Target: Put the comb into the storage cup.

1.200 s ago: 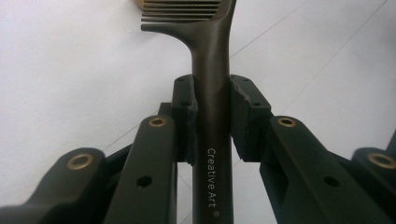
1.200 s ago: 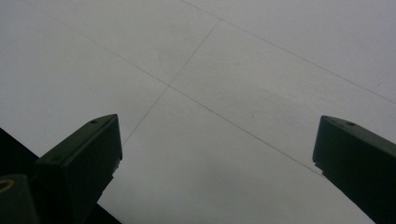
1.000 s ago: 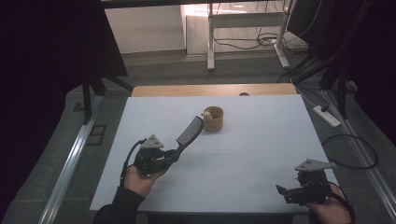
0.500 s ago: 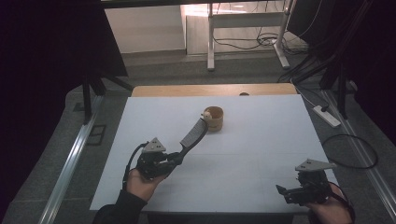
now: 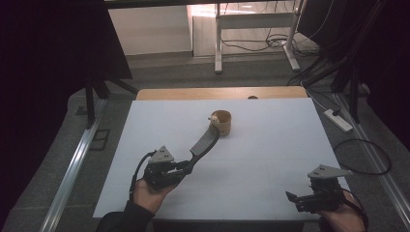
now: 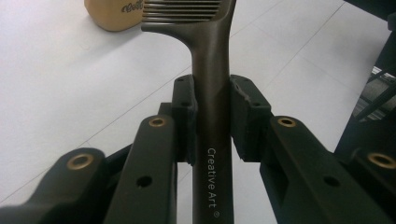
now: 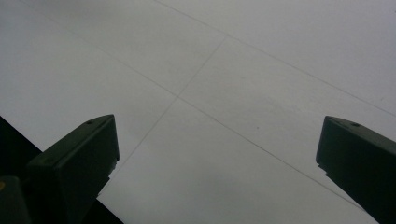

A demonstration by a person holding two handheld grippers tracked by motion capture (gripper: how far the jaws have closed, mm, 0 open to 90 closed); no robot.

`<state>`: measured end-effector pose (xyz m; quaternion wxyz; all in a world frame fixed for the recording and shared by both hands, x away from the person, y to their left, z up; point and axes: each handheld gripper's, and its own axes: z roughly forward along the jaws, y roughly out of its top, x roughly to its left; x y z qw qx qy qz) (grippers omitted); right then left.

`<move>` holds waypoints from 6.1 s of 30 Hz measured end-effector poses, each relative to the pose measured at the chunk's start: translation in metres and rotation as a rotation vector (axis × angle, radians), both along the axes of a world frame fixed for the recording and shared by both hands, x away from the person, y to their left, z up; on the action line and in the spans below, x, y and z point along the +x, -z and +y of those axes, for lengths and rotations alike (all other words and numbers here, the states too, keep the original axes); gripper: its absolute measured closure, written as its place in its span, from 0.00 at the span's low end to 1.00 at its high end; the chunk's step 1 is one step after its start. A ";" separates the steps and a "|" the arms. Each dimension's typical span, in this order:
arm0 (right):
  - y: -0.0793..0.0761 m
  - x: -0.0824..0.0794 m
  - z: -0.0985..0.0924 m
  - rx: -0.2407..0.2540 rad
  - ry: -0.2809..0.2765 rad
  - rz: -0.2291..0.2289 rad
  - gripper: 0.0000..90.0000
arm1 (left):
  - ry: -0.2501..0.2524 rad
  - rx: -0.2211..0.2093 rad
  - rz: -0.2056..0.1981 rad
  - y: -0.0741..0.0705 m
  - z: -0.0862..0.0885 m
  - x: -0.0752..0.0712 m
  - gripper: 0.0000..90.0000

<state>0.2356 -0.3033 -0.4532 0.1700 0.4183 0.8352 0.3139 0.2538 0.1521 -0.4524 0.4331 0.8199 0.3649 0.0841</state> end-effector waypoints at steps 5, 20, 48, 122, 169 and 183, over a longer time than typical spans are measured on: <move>-0.004 -0.001 -0.001 0.048 -0.018 -0.043 0.00 | 0.005 -0.011 -0.005 -0.001 -0.003 -0.002 0.80; -0.018 0.008 0.003 0.210 -0.098 -0.097 0.00 | 0.042 -0.003 -0.025 -0.001 -0.014 -0.002 0.80; -0.034 0.040 0.023 0.292 -0.141 0.004 0.00 | 0.100 0.013 -0.048 0.001 -0.032 0.003 0.80; -0.040 0.100 0.122 0.400 -0.279 0.242 0.00 | 0.141 -0.045 -0.087 0.006 -0.054 0.013 0.80; -0.040 0.132 0.125 0.572 -0.254 0.379 0.60 | 0.129 -0.021 -0.145 0.006 -0.055 0.008 0.80; -0.030 0.137 0.121 0.675 -0.250 0.486 0.84 | 0.120 -0.006 -0.170 0.007 -0.056 0.006 0.80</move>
